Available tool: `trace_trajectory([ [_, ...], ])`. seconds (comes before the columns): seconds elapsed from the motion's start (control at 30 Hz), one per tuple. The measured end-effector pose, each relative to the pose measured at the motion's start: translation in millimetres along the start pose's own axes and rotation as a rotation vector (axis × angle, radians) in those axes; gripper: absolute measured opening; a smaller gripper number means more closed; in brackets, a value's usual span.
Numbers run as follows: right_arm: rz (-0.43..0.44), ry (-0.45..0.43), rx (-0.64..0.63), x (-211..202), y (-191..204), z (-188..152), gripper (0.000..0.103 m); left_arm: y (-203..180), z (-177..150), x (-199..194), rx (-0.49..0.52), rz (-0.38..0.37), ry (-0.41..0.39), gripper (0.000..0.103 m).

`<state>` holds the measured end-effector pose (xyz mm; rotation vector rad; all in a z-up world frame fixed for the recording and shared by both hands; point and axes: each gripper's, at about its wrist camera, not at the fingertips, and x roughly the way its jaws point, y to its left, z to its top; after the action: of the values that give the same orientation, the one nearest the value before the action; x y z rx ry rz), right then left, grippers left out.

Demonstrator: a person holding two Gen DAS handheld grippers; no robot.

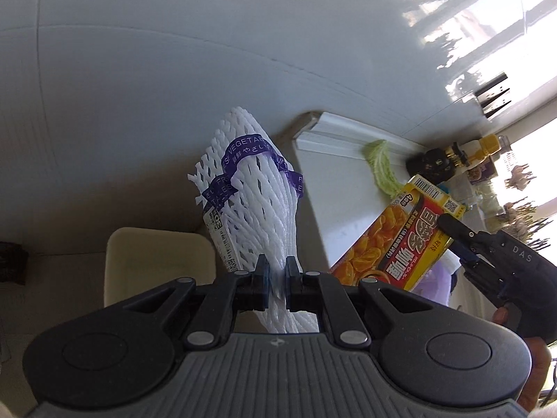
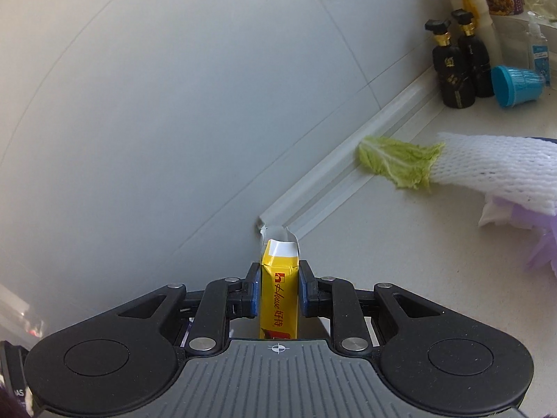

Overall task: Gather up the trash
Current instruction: 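Carry the foam net and yellow box down over the cream trash bin with both tools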

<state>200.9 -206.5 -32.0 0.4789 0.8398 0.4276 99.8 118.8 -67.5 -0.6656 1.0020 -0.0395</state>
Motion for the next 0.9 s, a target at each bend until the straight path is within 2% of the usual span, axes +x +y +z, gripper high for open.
trace_trajectory([
  [0.27,-0.053,0.099,-0.095,42,21,-50,0.021,31,-18,31,0.017,0.095,0.047,0.007],
  [0.5,-0.106,0.174,-0.171,85,24,-90,0.021,56,-33,72,0.025,0.114,0.079,0.007],
  [0.67,-0.122,0.211,-0.207,116,22,-108,0.021,65,-40,99,0.088,0.157,0.083,0.007],
  [0.9,-0.173,0.28,-0.241,168,9,-138,0.021,84,-45,146,0.168,0.265,0.143,0.008],
])
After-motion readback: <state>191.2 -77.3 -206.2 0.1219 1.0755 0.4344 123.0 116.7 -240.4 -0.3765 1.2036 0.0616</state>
